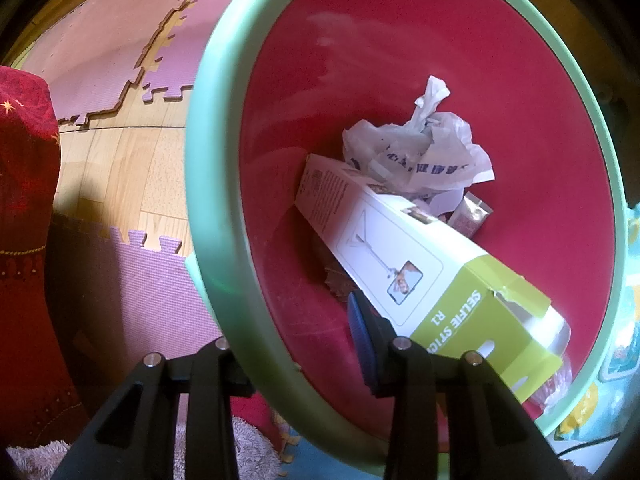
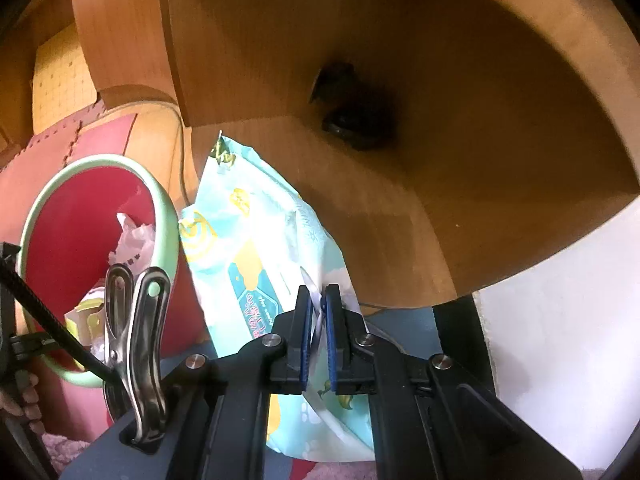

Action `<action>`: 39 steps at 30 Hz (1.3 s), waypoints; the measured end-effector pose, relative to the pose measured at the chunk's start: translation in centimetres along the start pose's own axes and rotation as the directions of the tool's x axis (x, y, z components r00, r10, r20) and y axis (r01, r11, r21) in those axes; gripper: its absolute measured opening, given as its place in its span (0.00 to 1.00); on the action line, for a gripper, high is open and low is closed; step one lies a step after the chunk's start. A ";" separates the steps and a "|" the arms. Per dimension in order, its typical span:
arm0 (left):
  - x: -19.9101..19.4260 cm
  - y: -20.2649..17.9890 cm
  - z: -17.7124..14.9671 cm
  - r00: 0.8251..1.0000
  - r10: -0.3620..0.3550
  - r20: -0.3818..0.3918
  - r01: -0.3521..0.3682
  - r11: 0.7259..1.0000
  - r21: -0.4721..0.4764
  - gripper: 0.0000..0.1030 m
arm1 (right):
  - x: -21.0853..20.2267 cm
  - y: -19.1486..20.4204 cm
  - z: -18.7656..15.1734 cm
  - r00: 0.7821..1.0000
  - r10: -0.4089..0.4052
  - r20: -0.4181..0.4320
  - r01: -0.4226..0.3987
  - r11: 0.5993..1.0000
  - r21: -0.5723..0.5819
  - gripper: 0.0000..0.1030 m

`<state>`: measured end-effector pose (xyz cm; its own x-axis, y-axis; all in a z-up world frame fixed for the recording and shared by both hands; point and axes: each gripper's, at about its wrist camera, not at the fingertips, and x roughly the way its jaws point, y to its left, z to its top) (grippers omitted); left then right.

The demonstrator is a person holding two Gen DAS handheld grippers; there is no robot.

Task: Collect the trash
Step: 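Lift the wet-wipes pack with the right tool toward the bucket, then carry the wet-wipes pack with the right tool over the bucket rim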

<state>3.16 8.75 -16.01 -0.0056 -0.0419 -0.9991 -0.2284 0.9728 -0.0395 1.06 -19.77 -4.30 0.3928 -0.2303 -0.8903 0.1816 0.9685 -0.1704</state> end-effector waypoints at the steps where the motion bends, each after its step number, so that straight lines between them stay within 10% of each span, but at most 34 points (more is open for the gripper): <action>1: 0.0 0.0 0.0 1.000 -0.001 0.000 0.001 1.000 0.000 0.38 | -0.6 0.0 -0.1 1.000 -0.005 0.012 0.005 1.000 -0.001 0.07; 19: -0.1 0.0 -0.1 1.000 -0.009 -0.004 0.009 1.000 -0.004 0.37 | -9.0 2.3 -0.4 0.978 -0.012 0.206 0.028 0.997 -0.076 0.07; 39: -0.1 0.0 0.0 1.000 -0.011 -0.002 0.011 1.000 0.005 0.38 | -8.8 7.4 2.2 0.959 0.121 0.256 -0.080 0.983 -0.165 0.07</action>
<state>3.20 8.75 -15.91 -0.0052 -0.0527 -0.9986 -0.2239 0.9733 -0.0502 0.96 -10.77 3.21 0.6294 -0.1284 -0.7664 -0.0013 0.9861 -0.1662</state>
